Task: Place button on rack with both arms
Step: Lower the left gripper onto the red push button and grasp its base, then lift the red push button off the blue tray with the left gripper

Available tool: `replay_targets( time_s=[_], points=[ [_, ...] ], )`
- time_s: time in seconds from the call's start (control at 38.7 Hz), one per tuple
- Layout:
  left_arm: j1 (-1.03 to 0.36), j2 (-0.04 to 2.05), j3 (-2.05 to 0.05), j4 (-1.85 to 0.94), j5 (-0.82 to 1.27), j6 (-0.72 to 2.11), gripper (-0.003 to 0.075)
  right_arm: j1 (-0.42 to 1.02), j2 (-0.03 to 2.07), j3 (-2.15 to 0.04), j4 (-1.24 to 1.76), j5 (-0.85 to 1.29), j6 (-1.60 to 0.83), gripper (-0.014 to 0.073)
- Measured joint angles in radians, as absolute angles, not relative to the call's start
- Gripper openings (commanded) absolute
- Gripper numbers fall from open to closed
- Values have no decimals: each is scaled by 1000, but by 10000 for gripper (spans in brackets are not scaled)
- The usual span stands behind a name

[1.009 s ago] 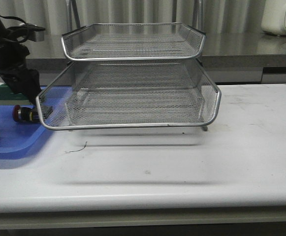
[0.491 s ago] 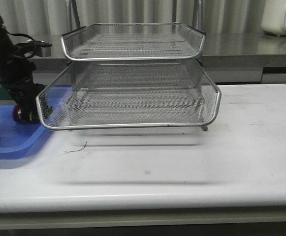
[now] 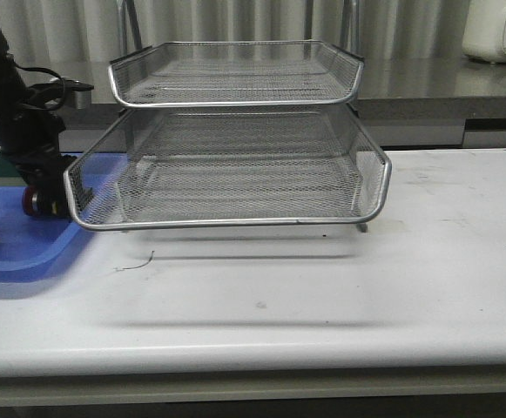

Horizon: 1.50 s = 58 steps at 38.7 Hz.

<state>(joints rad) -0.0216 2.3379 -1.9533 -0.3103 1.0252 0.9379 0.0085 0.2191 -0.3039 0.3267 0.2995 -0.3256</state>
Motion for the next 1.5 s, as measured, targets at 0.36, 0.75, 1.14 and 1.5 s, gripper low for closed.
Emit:
replay_targets(
  time_s=[0.36,0.75,1.14,1.5],
  points=[
    [-22,2362,-1970,-310,1025,938,457,9,219,-304,327,300,-326,-61],
    [-22,2364,-1985,-310,1029,938,92,9,219,-304,327,300,-326,-61],
    [26,2364,-2059,-310,1128,891,72,9,219,-304,327,300,-326,-61],
    [98,2274,-2175,-287,1229,767,71,9,219,-304,327,300,-326,-61]
  ],
)
